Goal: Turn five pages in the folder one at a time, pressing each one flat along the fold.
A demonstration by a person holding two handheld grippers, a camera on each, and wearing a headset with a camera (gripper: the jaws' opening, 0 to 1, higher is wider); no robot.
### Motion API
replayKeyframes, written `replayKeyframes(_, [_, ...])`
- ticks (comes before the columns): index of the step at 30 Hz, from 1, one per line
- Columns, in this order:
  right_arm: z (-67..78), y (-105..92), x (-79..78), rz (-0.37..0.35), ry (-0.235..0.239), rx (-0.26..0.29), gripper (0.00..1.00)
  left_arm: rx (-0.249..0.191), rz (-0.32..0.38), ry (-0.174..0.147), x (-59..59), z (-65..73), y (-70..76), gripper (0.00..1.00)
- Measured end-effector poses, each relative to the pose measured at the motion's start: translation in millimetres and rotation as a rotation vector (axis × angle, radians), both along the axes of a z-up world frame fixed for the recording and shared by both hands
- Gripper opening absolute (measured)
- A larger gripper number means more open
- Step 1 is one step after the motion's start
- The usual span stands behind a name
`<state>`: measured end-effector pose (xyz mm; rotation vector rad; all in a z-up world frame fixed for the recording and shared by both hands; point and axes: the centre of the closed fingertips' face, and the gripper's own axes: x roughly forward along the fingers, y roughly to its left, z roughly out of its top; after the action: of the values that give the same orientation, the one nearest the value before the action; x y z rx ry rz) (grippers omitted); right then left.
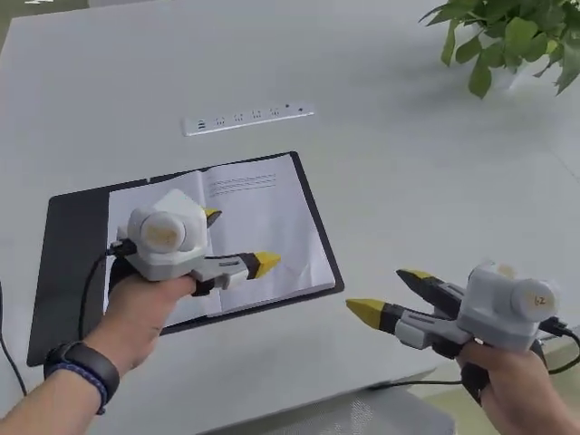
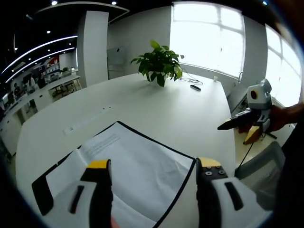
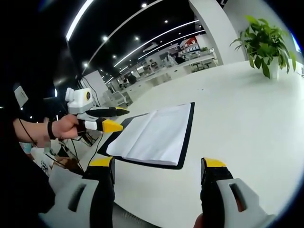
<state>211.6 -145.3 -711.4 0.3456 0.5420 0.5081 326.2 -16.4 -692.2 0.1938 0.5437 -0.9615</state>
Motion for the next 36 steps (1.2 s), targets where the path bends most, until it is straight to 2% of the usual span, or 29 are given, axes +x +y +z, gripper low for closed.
replayKeyframes(9, [-3.0,-5.0,0.1,0.001,0.012,0.012,0.73,0.022,-0.051,0.034,-2.5,-30.3,-43.3,0.71])
replayKeyframes(18, [-5.5,-0.8,3.1,0.03,0.023,0.015,0.72,0.067,-0.057,0.06,-2.6,-65.6,-73.5,0.71])
replayKeyframes(23, [-6.9,-1.0,4.8,0.039,0.028,0.023,0.72,0.123,-0.044,0.076,-1.7,-90.2,-78.1,0.71])
replayKeyframes(25, [-9.0,-2.3,5.2,0.041,0.034,0.022,0.72,0.177,-0.056,0.066,-2.3,-100.9,-75.7,0.69])
replayKeyframes(29, [-10.0,-2.8,5.5,0.043,0.04,0.029,0.72,0.206,-0.072,0.078,-8.4,-111.4,-76.2,0.69])
replayKeyframes(32, [-12.3,-2.6,6.8,0.051,0.046,0.029,0.71,0.244,-0.087,0.07,-10.7,-118.7,-74.2,0.68])
replayKeyframes(36, [-13.7,-1.1,11.2,0.058,0.05,0.031,0.71,0.235,-0.08,0.075,-8.0,-116.3,-73.1,0.66])
